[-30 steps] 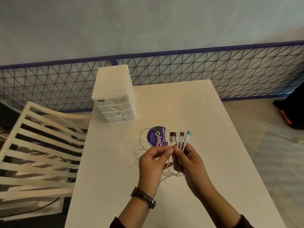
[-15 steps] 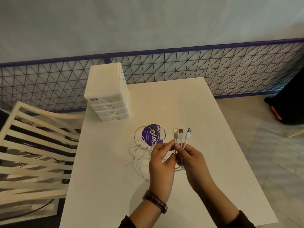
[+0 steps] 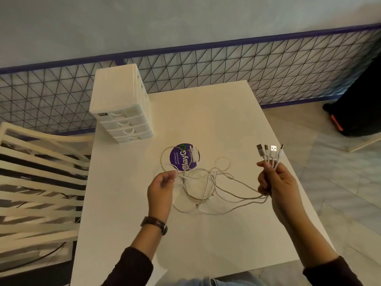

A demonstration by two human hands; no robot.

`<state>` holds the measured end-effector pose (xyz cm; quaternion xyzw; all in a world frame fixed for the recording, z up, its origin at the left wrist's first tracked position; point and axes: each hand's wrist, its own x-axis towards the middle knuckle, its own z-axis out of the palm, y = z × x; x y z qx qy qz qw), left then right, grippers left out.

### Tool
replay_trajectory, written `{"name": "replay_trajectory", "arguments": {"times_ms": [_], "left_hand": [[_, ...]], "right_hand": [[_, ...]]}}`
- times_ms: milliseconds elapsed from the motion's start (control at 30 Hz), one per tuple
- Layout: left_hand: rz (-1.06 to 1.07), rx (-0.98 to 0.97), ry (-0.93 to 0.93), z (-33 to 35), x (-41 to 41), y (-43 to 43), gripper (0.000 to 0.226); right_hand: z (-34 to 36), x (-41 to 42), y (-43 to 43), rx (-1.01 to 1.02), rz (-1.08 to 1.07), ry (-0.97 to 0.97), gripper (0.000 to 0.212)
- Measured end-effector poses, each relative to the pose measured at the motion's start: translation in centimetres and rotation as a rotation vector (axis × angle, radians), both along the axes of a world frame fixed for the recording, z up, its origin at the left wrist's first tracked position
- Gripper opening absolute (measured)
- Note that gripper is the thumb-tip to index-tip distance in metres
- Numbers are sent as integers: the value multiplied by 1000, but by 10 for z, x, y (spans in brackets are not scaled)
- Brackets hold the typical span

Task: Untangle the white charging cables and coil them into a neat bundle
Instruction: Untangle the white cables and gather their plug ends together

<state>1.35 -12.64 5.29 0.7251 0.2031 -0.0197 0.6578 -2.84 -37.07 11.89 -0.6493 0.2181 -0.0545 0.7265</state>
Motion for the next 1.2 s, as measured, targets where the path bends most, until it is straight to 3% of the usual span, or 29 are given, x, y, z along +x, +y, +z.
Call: {"name": "replay_trajectory", "arguments": {"times_ms": [100,400,600,800,900,1033,1133,1200], "left_hand": [[-146,124,95,-27,2,4,33],[-695,485,101,-77,-5,-34,29],[-1020,893,148,-102,0,-49,37],[-1124,1165,79,-108,-5,-45,29],[-1035,1166,-6,-100,-2,-46,23],[-791,1024,-202,-64,1,-41,13],[-564,729,-236,-32,4,-28,1],[-416,483,-159,-9,6,-21,7]], "right_hand": [[-7,-7,-6,-120,4,41,21],[-21,-27,-19,-455,90,159,21],[-23,-33,-20,-491,86,166,21],[-21,-33,-14,-360,112,189,23],[-20,-31,-9,-276,117,189,24],[-19,-24,-4,-185,120,166,24],[-18,-16,-1,-156,130,157,24],[-17,-10,3,-153,151,145,24]]}}
